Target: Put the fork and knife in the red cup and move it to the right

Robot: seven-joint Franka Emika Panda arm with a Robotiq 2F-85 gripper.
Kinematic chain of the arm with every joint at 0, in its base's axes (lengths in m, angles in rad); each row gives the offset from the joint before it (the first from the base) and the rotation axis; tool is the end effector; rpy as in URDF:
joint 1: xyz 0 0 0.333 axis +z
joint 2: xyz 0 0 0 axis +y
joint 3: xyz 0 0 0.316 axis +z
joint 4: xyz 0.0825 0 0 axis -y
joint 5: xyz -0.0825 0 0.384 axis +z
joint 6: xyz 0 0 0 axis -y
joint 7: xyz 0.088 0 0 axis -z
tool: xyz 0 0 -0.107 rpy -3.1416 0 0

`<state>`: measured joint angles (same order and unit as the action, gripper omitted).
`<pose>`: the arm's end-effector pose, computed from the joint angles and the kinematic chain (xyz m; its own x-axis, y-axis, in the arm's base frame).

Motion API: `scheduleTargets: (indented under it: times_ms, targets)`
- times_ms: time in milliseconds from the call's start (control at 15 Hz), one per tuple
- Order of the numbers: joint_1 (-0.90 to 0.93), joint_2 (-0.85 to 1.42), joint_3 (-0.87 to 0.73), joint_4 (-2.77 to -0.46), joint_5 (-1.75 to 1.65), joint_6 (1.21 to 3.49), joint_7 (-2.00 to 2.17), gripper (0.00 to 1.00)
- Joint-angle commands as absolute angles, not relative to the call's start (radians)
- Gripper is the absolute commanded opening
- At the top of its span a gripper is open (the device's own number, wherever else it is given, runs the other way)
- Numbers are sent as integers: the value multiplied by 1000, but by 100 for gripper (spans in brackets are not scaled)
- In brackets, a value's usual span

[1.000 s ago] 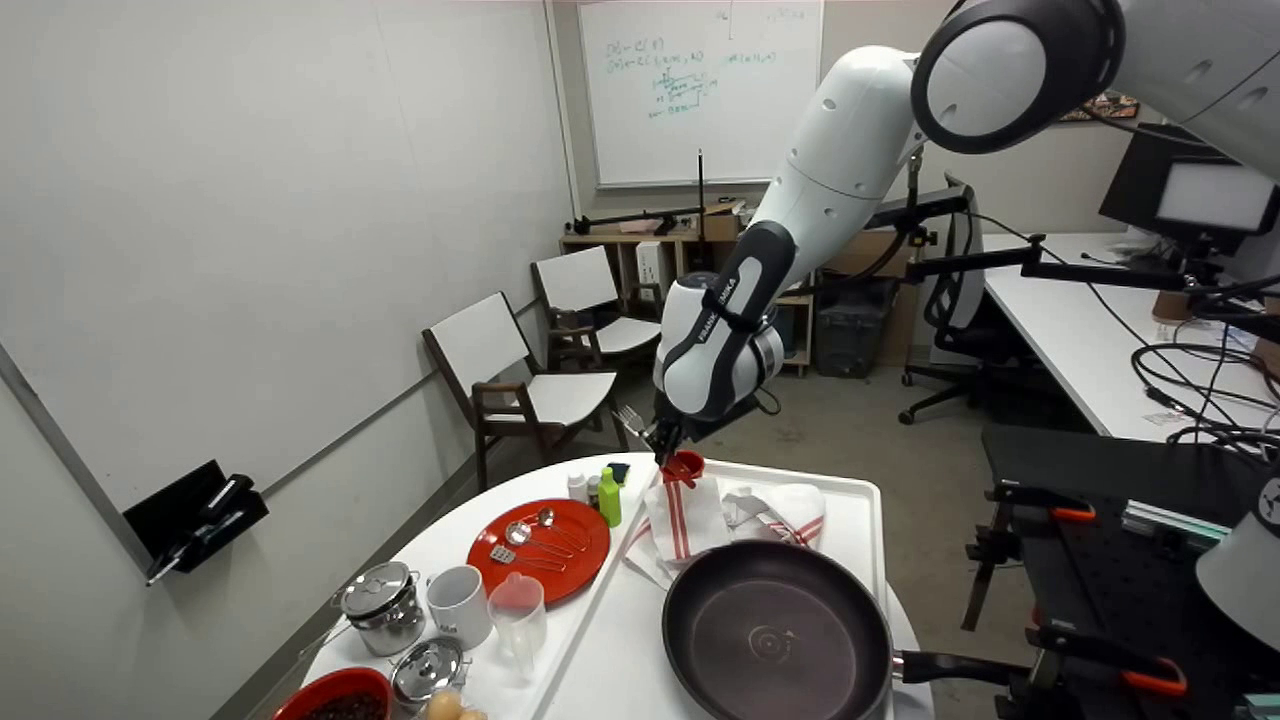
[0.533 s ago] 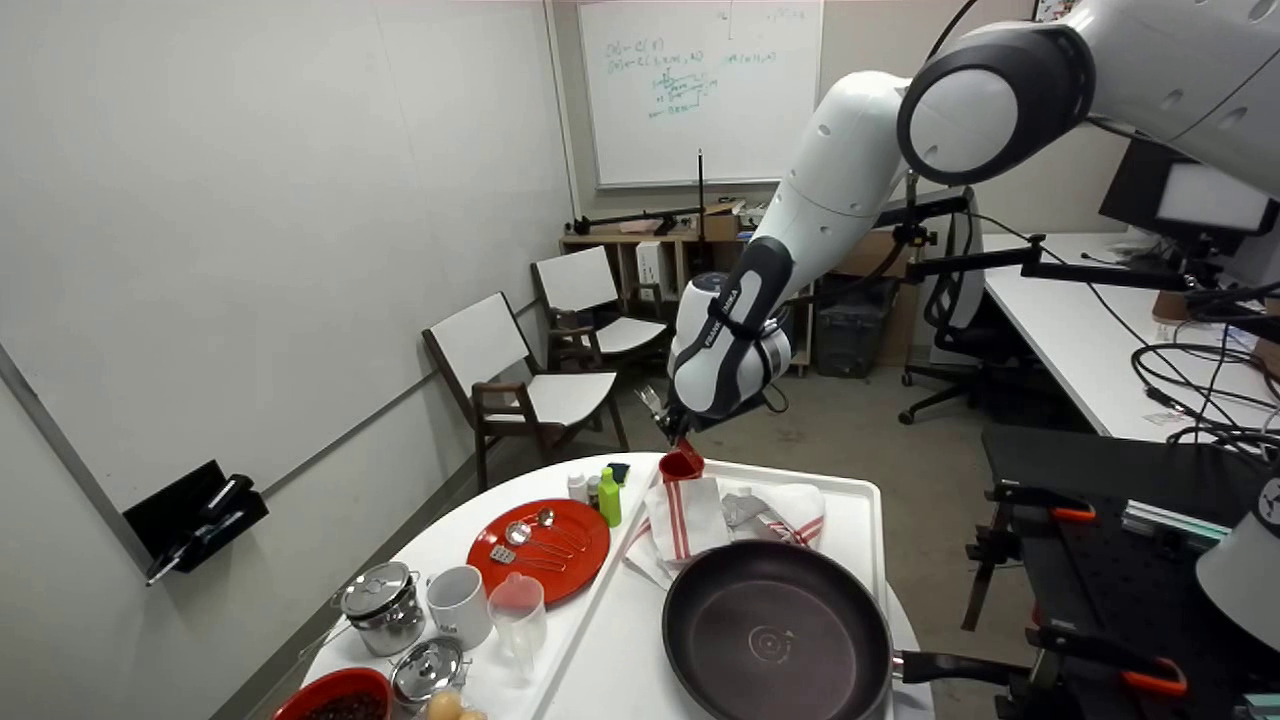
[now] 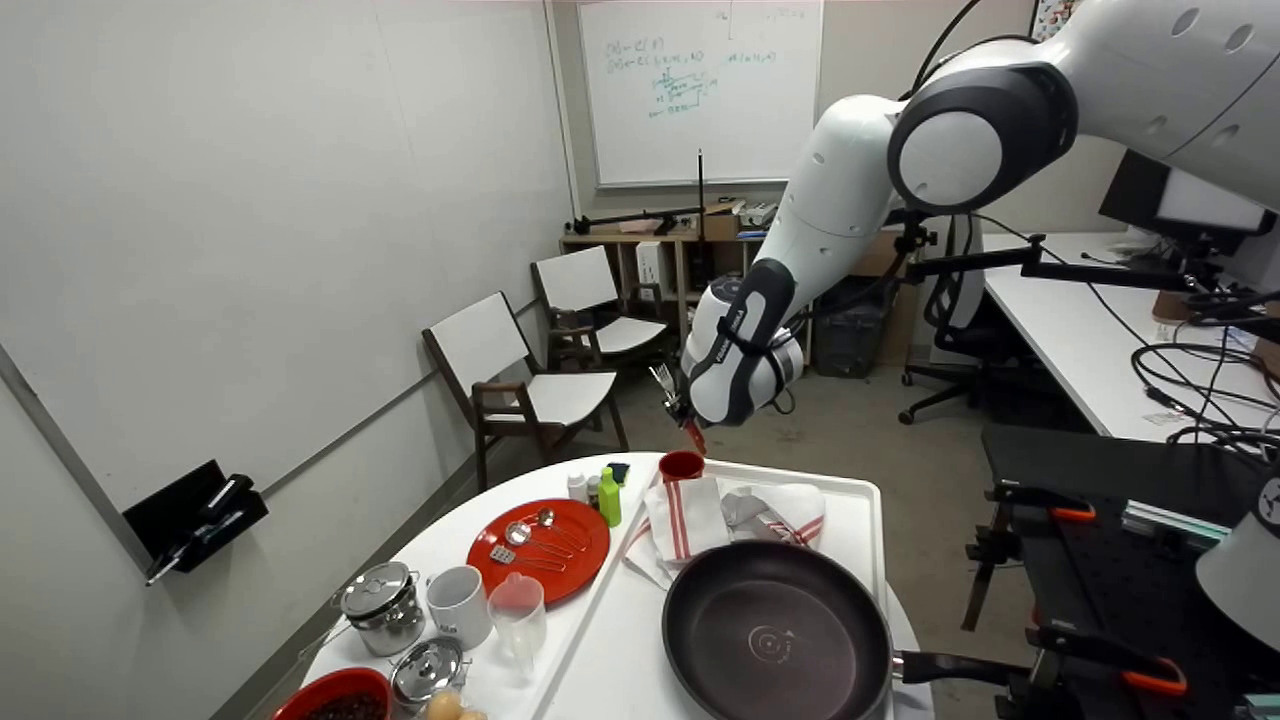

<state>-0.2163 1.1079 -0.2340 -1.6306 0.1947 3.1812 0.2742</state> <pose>0.6130 -0.2900 0.0376 0.6452 -0.5953 0.4788 -0.6772 -0.7358 -0.0024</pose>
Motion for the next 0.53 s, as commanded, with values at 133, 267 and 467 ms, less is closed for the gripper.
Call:
scheduleTargets:
  times_ms: [133, 267, 467]
  targets:
    - [-174, 1144, -219, -1648, 235, 3356, 267, 4]
    - [-163, 1167, -208, -1631, 245, 3388, 266, 4]
    - [-166, 1191, -192, -1598, 258, 3396, 265, 4]
